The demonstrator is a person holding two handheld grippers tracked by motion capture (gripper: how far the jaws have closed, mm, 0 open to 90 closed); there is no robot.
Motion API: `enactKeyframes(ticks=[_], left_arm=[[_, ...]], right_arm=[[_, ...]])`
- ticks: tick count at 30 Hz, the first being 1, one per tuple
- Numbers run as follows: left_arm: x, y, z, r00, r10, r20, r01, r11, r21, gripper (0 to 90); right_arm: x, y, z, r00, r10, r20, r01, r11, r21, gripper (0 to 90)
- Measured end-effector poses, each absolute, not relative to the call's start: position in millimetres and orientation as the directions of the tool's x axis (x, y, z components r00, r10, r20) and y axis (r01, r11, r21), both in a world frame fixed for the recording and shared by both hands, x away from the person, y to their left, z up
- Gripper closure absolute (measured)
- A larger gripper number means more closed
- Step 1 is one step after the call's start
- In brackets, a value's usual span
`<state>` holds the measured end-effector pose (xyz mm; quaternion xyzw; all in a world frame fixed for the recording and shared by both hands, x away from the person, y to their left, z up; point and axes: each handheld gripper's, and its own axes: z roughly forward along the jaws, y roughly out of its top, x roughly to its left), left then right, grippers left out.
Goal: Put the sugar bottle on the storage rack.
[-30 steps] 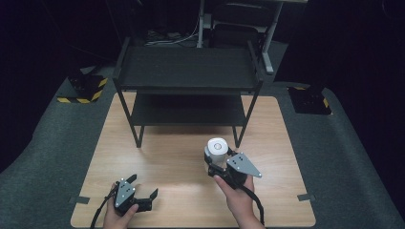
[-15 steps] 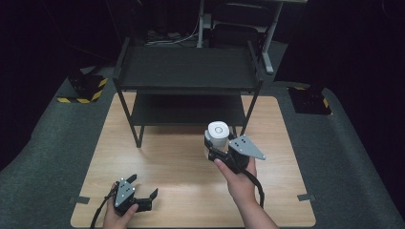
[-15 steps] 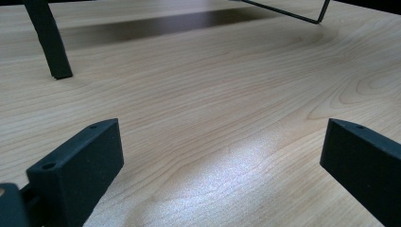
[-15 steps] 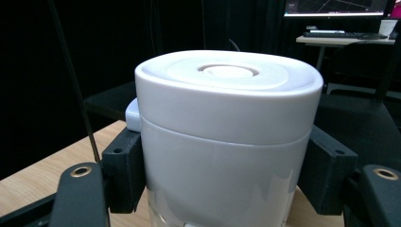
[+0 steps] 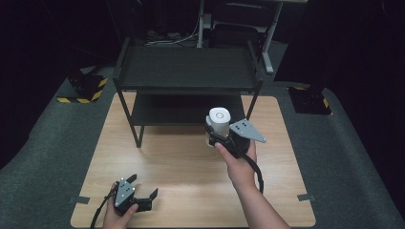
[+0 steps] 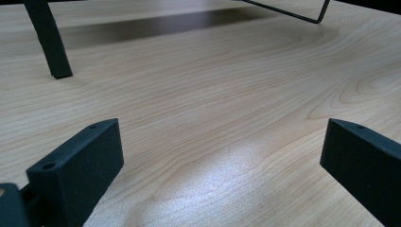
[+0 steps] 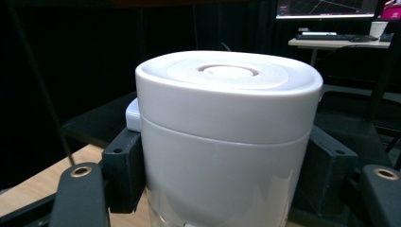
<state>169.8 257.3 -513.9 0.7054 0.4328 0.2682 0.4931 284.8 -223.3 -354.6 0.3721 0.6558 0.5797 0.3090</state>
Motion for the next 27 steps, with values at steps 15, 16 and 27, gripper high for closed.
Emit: enactKeyframes(ticks=[15, 16, 27], left_arm=[[170, 258, -514, 0.481, 0.875, -0.049, 0.347, -0.139, 0.927, 0.5], [170, 258, -514, 0.482, 0.875, -0.049, 0.347, -0.139, 0.927, 0.5], [170, 258, -513, 0.482, 0.875, -0.048, 0.348, -0.141, 0.927, 0.5]], right_arm=[[323, -213, -341, -0.498, 0.867, 0.008, 0.124, 0.062, 0.99, 29.6], [324, -212, -341, -0.497, 0.868, 0.007, 0.122, 0.062, 0.991, 29.6], [351, -196, -345, -0.454, 0.891, -0.011, 0.123, 0.075, 0.99, 29.6]])
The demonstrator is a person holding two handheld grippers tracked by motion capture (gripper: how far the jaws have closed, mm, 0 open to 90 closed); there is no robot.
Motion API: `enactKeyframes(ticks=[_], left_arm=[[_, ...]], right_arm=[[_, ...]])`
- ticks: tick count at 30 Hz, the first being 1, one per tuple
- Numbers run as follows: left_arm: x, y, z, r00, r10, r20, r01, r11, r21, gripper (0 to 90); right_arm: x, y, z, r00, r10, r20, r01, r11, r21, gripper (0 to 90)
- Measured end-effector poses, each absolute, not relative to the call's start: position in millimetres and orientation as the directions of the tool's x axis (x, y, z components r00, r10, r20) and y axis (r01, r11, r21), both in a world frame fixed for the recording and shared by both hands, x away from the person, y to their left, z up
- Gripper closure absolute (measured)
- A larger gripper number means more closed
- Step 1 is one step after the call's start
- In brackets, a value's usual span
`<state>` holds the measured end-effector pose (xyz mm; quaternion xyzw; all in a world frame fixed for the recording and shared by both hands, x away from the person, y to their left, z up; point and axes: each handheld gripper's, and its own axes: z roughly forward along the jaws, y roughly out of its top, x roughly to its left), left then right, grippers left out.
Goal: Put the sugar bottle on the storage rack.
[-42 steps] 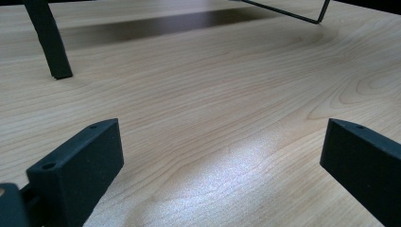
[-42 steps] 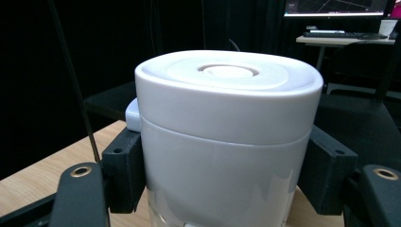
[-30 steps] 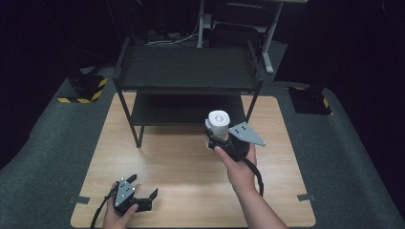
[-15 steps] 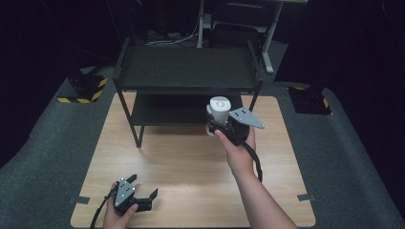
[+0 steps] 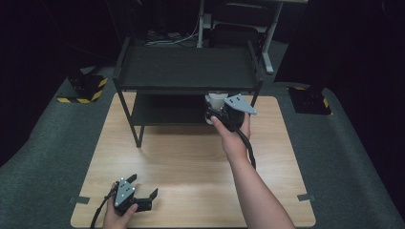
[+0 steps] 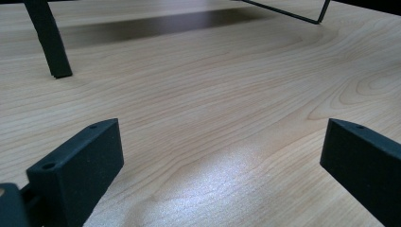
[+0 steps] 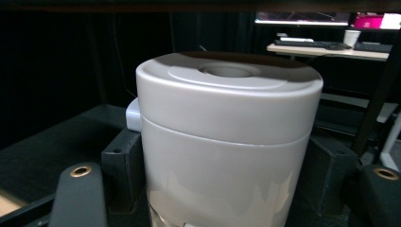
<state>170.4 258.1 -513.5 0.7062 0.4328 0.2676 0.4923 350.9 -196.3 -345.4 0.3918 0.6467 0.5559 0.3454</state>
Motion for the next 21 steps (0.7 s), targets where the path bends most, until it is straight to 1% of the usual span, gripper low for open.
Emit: enactKeyframes(ticks=[5, 10, 16, 21], left_arm=[[170, 258, -514, 0.482, 0.875, -0.053, 0.346, -0.134, 0.929, 0.5], [170, 258, -514, 0.481, 0.875, -0.056, 0.348, -0.132, 0.928, 0.5], [171, 258, -514, 0.482, 0.874, -0.059, 0.35, -0.13, 0.928, 0.5], [171, 258, -514, 0.481, 0.875, -0.056, 0.347, -0.131, 0.928, 0.5]], right_arm=[[361, -192, -354, -0.433, 0.901, -0.033, 0.094, 0.081, 0.992, 29.6], [370, -190, -361, -0.422, 0.906, -0.03, 0.075, 0.068, 0.995, 29.6], [375, -188, -366, -0.416, 0.908, -0.043, 0.081, 0.085, 0.993, 29.6], [376, -188, -367, -0.416, 0.908, -0.037, 0.08, 0.077, 0.994, 29.3]])
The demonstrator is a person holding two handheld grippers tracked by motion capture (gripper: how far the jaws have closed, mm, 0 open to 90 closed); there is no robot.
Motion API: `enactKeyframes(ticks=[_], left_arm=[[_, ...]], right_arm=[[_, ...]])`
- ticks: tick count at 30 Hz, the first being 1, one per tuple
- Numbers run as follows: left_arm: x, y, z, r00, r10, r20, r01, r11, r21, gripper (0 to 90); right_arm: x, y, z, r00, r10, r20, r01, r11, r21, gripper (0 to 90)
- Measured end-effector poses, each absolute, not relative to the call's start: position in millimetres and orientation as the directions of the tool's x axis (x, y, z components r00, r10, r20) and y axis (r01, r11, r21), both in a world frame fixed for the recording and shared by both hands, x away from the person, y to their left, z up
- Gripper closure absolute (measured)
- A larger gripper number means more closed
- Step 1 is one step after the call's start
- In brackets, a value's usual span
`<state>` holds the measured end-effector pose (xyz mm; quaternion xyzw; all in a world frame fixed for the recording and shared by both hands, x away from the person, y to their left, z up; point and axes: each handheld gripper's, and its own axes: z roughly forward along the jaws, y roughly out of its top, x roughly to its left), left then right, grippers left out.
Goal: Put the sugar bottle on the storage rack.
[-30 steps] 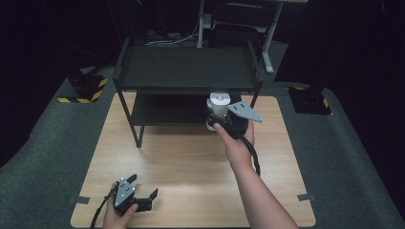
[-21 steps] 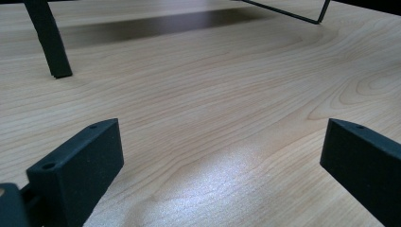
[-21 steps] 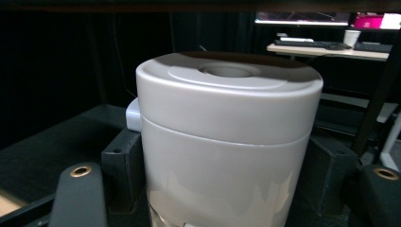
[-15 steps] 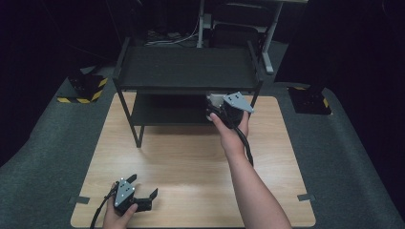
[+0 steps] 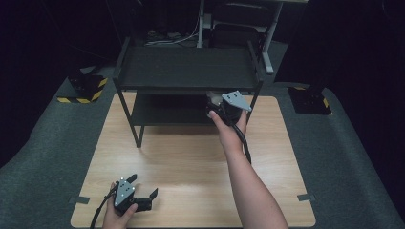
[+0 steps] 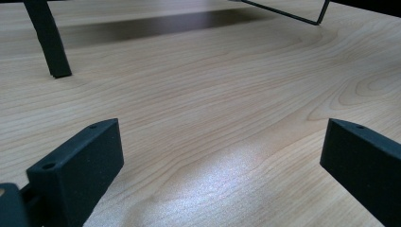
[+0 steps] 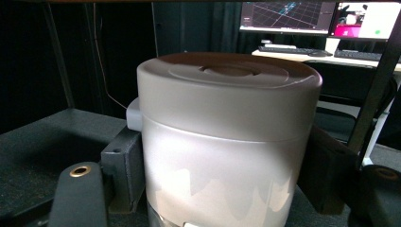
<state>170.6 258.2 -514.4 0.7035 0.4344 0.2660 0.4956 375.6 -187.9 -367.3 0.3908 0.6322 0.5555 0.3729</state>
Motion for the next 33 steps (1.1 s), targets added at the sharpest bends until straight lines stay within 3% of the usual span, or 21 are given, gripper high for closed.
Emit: enactKeyframes(ticks=[11, 21, 33], left_arm=[[171, 259, -514, 0.481, 0.874, -0.059, 0.35, -0.13, 0.928, 0.5], [171, 258, -514, 0.481, 0.875, -0.055, 0.347, -0.133, 0.929, 0.5], [170, 258, -515, 0.478, 0.877, -0.052, 0.345, -0.133, 0.929, 0.5]], right_arm=[[375, -189, -366, -0.423, 0.905, -0.032, 0.095, 0.079, 0.992, 26.8], [364, -190, -363, -0.443, 0.895, -0.053, 0.071, 0.094, 0.993, 1.0], [339, -211, -368, -0.501, 0.864, -0.043, 0.041, 0.073, 0.997, 0.4]])
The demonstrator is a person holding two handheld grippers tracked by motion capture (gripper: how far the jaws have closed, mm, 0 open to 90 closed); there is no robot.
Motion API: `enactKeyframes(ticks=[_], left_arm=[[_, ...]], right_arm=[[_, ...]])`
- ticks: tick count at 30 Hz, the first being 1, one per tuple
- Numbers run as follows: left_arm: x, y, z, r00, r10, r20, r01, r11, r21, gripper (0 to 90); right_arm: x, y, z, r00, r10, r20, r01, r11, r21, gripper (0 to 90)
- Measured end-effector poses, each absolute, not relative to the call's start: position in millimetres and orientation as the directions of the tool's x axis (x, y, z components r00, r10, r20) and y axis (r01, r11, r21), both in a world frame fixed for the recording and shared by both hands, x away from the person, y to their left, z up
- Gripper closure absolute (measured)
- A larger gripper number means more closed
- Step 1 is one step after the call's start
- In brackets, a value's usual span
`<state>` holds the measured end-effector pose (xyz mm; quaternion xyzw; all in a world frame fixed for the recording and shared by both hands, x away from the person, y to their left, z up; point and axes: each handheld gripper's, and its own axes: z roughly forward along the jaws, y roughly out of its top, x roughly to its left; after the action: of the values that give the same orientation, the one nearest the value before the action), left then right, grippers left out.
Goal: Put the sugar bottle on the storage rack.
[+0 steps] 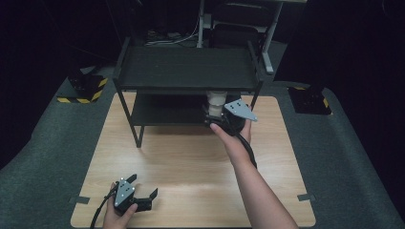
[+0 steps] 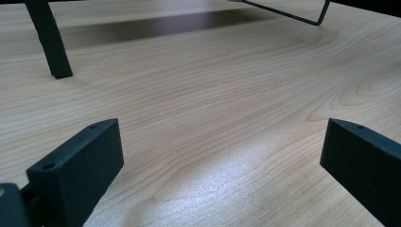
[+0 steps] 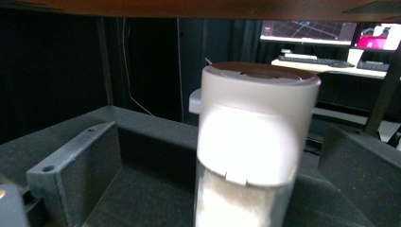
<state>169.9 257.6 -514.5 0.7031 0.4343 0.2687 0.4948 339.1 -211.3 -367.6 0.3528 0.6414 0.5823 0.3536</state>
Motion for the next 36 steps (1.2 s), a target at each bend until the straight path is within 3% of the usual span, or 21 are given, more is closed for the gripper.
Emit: enactKeyframes(ticks=[12, 36], left_arm=[[169, 257, -515, 0.482, 0.875, -0.047, 0.341, -0.138, 0.93, 0.5], [167, 256, -517, 0.49, 0.871, -0.029, 0.32, -0.149, 0.936, 0.5]], right_arm=[[305, -239, -393, -0.547, 0.837, -0.016, 0.026, 0.036, 0.999, 0.4], [232, -285, -458, -0.616, 0.784, -0.079, -0.013, 0.09, 0.996, 0.4]])
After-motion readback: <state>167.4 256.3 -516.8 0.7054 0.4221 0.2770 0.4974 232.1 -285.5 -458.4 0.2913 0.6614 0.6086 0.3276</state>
